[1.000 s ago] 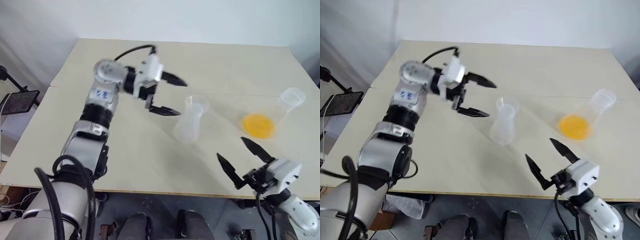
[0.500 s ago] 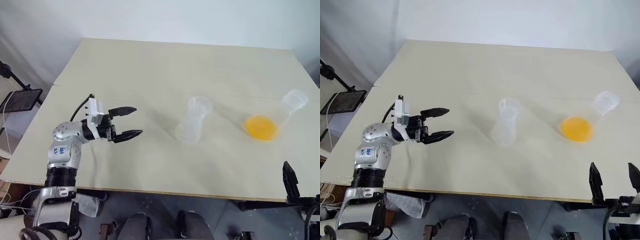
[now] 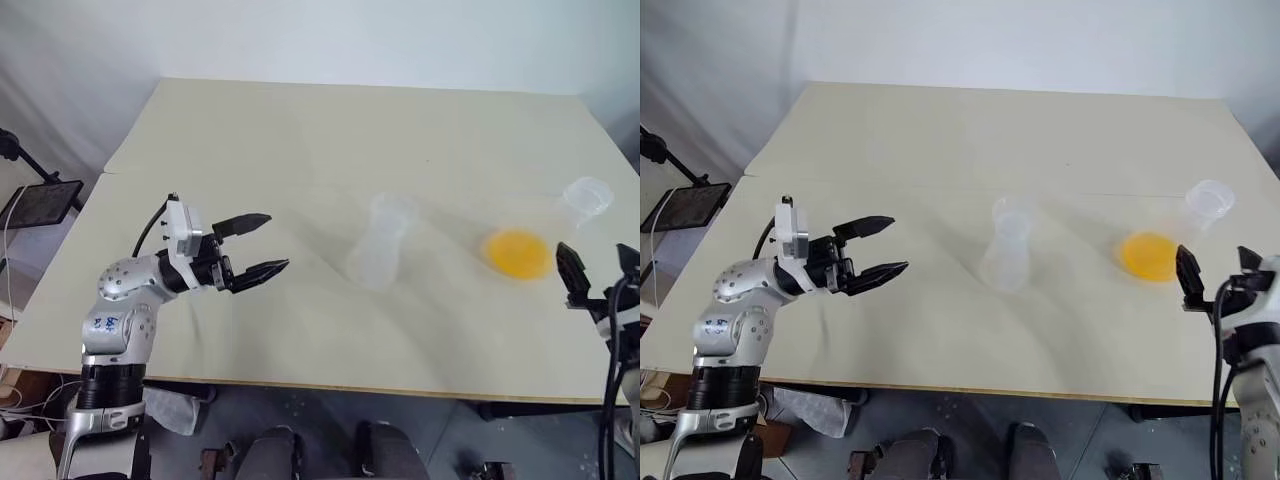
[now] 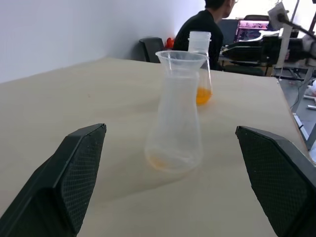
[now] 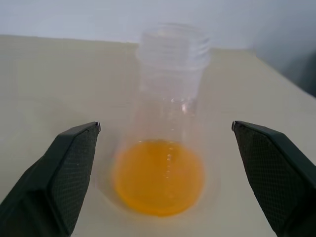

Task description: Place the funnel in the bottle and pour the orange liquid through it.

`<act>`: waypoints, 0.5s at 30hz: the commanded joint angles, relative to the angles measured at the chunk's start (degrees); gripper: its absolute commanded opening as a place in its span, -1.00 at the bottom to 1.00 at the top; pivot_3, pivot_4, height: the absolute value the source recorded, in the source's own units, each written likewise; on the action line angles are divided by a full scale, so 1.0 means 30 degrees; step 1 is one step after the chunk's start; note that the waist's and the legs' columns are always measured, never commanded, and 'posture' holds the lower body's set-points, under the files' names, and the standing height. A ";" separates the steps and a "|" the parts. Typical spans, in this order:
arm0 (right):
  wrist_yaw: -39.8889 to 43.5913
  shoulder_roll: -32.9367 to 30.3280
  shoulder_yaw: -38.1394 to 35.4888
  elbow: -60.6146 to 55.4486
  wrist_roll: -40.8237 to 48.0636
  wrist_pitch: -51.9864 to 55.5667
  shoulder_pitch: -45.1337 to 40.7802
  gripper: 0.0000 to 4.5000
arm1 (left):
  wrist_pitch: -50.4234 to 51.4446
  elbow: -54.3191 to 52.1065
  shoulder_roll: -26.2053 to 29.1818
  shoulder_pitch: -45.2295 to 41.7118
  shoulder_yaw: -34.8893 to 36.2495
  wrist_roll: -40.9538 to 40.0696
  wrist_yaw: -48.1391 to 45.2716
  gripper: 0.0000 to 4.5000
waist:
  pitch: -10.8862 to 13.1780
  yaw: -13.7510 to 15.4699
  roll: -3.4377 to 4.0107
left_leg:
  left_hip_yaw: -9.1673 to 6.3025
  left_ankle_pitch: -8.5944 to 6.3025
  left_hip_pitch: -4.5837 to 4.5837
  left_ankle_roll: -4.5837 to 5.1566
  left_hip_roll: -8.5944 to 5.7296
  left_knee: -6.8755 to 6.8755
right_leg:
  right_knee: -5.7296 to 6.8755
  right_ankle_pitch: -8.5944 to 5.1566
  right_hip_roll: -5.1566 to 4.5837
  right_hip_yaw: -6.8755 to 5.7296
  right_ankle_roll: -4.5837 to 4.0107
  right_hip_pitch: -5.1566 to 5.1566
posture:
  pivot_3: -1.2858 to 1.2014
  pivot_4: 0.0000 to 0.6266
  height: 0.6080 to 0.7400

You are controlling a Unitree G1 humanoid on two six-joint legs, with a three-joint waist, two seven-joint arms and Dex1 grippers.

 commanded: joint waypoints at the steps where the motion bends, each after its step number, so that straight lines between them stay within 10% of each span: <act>1: -0.0165 -0.0434 -0.0053 0.0586 -0.0247 0.0355 -0.1238 1.00 | 0.0217 -0.1676 0.0318 0.0614 0.0114 -0.0625 0.0364 0.99 | -0.0001 0.0030 0.0002 | -0.0002 0.0004 0.0001 0.0006 0.0000 0.0006 | -0.0008 0.0003 -0.0004 0.0001 0.0006 0.0008 | 0.03 -0.52 1.00; 15: 0.0047 -0.0319 0.1171 0.5142 -0.2132 -0.0319 -0.6713 1.00 | 0.0509 -0.2581 0.0522 0.0785 -0.0024 -0.1041 0.1178 0.99 | 0.0000 -0.0049 0.0005 | -0.0002 0.0007 -0.0004 0.0007 -0.0005 -0.0001 | -0.0013 0.0005 0.0008 0.0002 0.0009 0.0004 | 0.03 -0.52 1.00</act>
